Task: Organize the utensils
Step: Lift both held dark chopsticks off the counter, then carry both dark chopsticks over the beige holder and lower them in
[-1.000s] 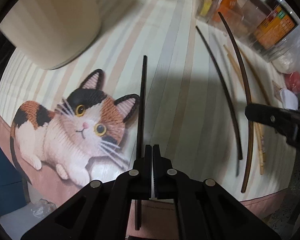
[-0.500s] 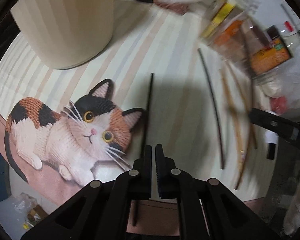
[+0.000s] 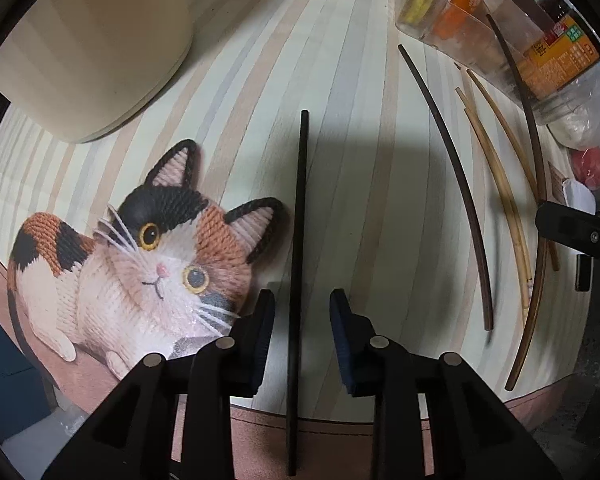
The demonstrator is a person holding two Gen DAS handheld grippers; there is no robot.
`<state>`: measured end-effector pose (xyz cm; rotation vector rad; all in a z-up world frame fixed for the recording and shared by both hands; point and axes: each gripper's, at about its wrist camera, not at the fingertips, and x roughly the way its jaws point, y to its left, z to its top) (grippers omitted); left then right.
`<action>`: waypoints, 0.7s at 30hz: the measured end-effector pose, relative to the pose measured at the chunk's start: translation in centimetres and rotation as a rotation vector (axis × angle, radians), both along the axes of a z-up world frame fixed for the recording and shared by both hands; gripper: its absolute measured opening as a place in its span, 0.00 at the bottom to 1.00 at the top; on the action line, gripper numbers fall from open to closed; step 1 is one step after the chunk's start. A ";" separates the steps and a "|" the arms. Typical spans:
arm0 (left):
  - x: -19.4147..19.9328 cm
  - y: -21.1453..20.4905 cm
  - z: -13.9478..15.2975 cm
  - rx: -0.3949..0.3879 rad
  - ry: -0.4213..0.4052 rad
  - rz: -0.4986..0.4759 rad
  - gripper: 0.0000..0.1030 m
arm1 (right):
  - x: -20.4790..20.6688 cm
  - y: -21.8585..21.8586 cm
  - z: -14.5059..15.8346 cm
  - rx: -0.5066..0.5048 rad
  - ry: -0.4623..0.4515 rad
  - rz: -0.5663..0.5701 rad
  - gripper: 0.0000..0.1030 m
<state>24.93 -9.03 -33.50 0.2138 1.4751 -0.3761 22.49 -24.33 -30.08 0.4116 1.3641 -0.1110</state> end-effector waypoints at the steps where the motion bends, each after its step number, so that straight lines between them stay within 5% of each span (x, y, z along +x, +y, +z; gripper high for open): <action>1: -0.2 0.0 0.1 0.030 -0.017 -0.005 0.11 | 0.0 0.2 0.0 -0.002 -0.001 0.003 0.06; 2: -0.3 0.0 0.0 0.041 -0.028 -0.004 0.04 | 0.2 0.3 0.0 -0.001 -0.001 0.006 0.06; 10: -1.5 2.6 1.1 -0.036 -0.029 0.087 0.03 | 0.5 1.1 1.0 0.000 -0.040 0.023 0.06; 21: -1.7 5.0 7.7 -0.171 -0.169 0.171 0.03 | 0.8 0.3 4.0 0.006 -0.124 0.019 0.06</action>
